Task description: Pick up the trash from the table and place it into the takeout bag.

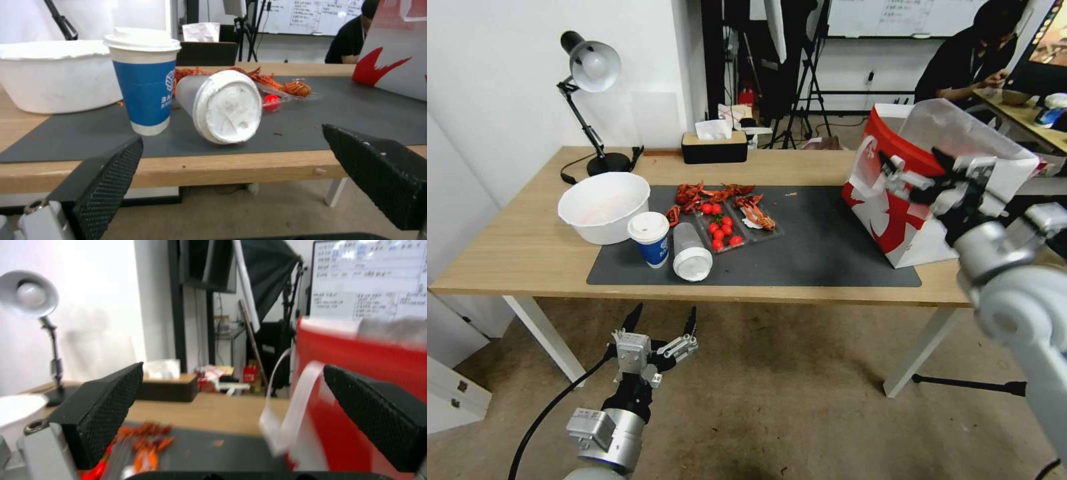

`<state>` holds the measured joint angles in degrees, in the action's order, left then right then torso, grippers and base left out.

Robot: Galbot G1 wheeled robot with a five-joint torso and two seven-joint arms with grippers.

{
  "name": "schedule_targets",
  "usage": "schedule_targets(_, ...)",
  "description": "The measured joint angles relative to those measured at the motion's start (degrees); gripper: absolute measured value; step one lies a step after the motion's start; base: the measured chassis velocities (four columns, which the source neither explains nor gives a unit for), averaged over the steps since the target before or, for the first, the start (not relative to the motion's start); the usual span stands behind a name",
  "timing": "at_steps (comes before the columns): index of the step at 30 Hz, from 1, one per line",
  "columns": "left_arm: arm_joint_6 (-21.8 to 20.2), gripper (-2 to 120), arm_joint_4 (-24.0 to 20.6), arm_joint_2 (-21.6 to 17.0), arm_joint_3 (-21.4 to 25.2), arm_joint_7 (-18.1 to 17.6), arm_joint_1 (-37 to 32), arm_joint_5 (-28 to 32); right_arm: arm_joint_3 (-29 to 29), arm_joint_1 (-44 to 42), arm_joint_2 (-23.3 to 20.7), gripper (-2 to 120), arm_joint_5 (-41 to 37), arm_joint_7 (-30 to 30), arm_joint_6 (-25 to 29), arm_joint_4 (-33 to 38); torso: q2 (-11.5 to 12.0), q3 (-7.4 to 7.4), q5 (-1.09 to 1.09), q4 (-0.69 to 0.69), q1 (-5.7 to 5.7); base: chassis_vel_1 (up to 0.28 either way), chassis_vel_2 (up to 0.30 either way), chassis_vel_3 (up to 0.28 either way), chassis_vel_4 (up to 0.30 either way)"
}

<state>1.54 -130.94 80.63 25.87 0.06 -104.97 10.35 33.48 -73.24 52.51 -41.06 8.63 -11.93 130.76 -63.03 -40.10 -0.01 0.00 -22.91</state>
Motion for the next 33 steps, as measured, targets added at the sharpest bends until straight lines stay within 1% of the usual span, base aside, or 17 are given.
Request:
schedule_targets(2,0.0,100,0.0,0.0,0.0,0.0,0.0,0.0,-0.1,-1.4,0.6,100,0.8,-0.3,0.5,0.5,0.0,0.0,0.0,-0.01,0.0,0.0,0.0,0.0,0.0)
schedule_targets(3,0.1,100,0.0,-0.1,-0.1,0.0,0.0,0.0,-0.2,-4.8,2.2,100,3.1,-1.0,2.1,1.2,0.0,0.0,0.0,-0.01,0.0,0.0,0.0,0.0,0.0)
schedule_targets(6,0.4,100,0.1,-0.5,0.1,0.0,0.1,0.4,-0.4,-10.6,5.6,100,7.0,-2.8,6.8,1.6,0.0,0.0,0.01,0.0,0.0,0.0,0.0,0.0,0.0)
schedule_targets(7,0.4,100,0.1,-0.5,0.1,0.0,0.1,0.4,-0.4,-10.6,5.6,100,7.0,-2.8,6.8,1.6,0.0,0.0,0.01,0.0,0.0,0.0,0.0,0.0,0.0)
schedule_targets(10,0.8,100,0.4,-0.8,0.2,0.0,0.2,0.8,-0.4,-16.4,9.4,100,11.3,-4.5,13.9,0.8,0.0,0.0,0.01,-0.01,0.0,0.0,0.0,0.0,0.0)
schedule_targets(11,0.8,100,0.4,-0.8,0.2,0.0,0.2,0.8,-0.4,-16.4,9.4,100,11.3,-4.5,13.9,0.8,0.0,0.0,0.01,-0.01,0.0,0.0,0.0,0.0,0.0)
schedule_targets(12,0.9,100,0.5,-0.9,0.2,0.0,0.3,0.9,-0.4,-17.6,10.1,100,12.1,-4.7,15.5,0.6,0.0,0.0,0.01,0.0,0.0,0.0,0.0,0.0,0.0)
schedule_targets(13,1.0,100,0.6,-1.0,0.1,0.0,0.4,1.0,-0.5,-20.1,11.6,100,13.7,-5.1,18.4,0.0,0.0,0.0,0.0,0.0,0.0,0.0,0.0,0.0,0.0)
schedule_targets(14,1.0,100,0.7,-1.1,0.0,-0.1,0.6,1.1,-0.6,-21.8,12.5,100,14.6,-5.3,20.1,-0.2,0.0,0.0,0.0,0.0,0.0,0.0,0.0,0.0,0.0)
schedule_targets(15,1.0,100,0.7,-1.1,0.0,-0.1,0.6,1.1,-0.6,-21.8,12.5,100,14.6,-5.3,20.1,-0.2,0.0,0.0,0.0,0.0,0.0,0.0,0.0,0.0,0.0)
schedule_targets(17,1.0,100,0.9,-1.2,-0.1,-0.1,0.7,1.3,-0.8,-24.4,14.0,100,16.0,-5.6,22.6,-0.8,0.0,0.0,0.0,-0.02,0.0,0.0,0.0,0.0,0.0)
schedule_targets(19,1.1,100,1.0,-1.4,-0.1,-0.1,0.9,1.5,-0.8,-26.2,15.2,100,16.9,-5.9,24.1,-1.4,0.0,0.0,0.0,0.0,0.0,0.0,0.0,0.0,0.0)
schedule_targets(21,1.1,100,1.0,-1.5,-0.1,-0.1,0.9,1.6,-0.8,-26.6,15.5,100,17.1,-6.0,24.5,-1.6,0.0,0.0,0.0,0.0,0.0,0.0,0.0,0.0,0.0)
schedule_targets(23,1.2,100,1.3,-1.8,-0.1,-0.1,1.2,1.9,-0.9,-28.5,16.9,100,18.1,-6.6,26.2,-3.1,0.0,0.0,0.0,0.0,0.0,0.0,0.0,0.0,0.0)
schedule_targets(33,1.9,100,2.0,-2.3,-0.2,-0.1,1.6,2.3,-2.0,-31.1,20.2,100,19.4,-7.2,28.1,-6.1,0.0,-0.01,0.01,0.0,0.0,0.0,0.0,0.0,0.0)
